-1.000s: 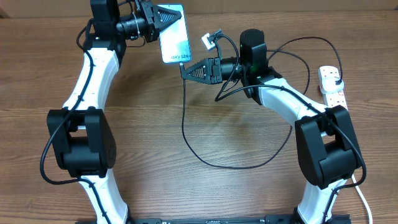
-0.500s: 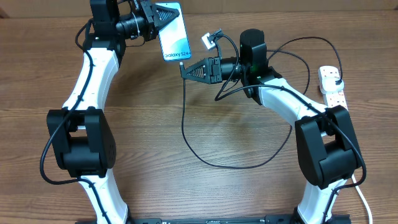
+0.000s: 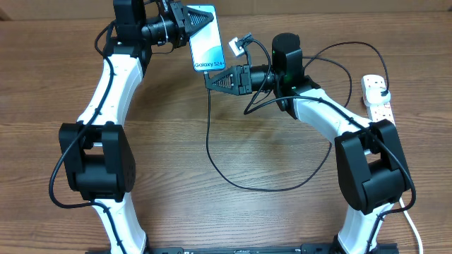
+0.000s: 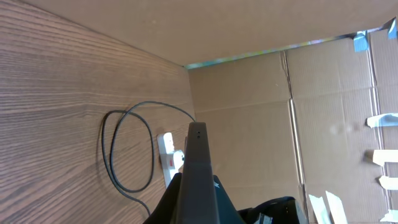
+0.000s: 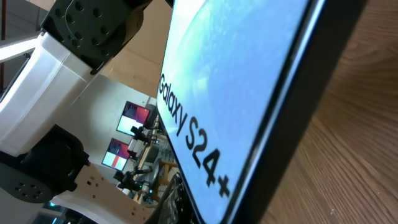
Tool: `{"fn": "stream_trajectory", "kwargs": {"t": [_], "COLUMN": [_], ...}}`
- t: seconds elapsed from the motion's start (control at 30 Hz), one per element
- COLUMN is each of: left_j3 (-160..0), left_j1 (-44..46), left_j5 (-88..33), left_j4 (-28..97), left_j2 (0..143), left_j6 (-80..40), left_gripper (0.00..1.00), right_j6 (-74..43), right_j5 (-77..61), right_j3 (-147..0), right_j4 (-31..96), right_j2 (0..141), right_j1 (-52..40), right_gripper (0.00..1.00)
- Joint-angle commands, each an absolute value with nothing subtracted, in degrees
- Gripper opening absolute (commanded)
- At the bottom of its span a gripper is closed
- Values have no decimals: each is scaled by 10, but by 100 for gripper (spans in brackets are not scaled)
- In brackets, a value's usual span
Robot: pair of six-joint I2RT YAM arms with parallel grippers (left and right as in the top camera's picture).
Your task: Plug charger to phone and switch on socket
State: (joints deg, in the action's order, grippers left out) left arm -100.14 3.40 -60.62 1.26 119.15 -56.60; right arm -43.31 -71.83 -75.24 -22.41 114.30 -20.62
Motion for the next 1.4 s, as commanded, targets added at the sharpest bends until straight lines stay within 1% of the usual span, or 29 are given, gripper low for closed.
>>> {"fn": "stream_trajectory", "kwargs": {"t": [0.0, 0.17, 0.3, 0.53, 0.63, 0.83, 0.97, 1.03, 1.2, 1.37], "left_j3": [-1017, -1017, -1017, -1017, -1017, -1017, -1017, -1017, -1017, -1017], "left_j1": [33, 18, 5, -1, -1, -1, -1, -1, 0, 0], "left_j5": [-610, -588, -590, -618, -630, -646, -667, -686, -691, -691], "left_j4": [15, 13, -9, -37, -38, -55, -117, -158, -166, -166], "left_j2": [1169, 1169, 1169, 1169, 1169, 1169, 1169, 1169, 1169, 1169], "left_j6": [-540, -545, -571, -594, -605, -620, -662, -701, -726, -740], "left_gripper": [4, 4, 4, 4, 4, 4, 4, 4, 4, 4], "right_j6": [-433, -430, -415, -399, -394, -412, -411, -412, -483, -535], "right_j5": [-719, -721, -721, -717, -751, -753, -740, -738, -733, -710], "right_j3": [-762, -762, -762, -762, -762, -762, -762, -762, -762, -762], "right_j4": [-229, -228, -222, -225, -279, -320, -328, -329, -407, -418], "right_j2": [1125, 1125, 1126, 1129, 1144, 1150, 1152, 1152, 1152, 1152], "right_j1": [-205, -205, -205, -205, -205, -205, -205, -205, -205, -205], "right_gripper": [4, 4, 4, 4, 4, 4, 4, 4, 4, 4]}}
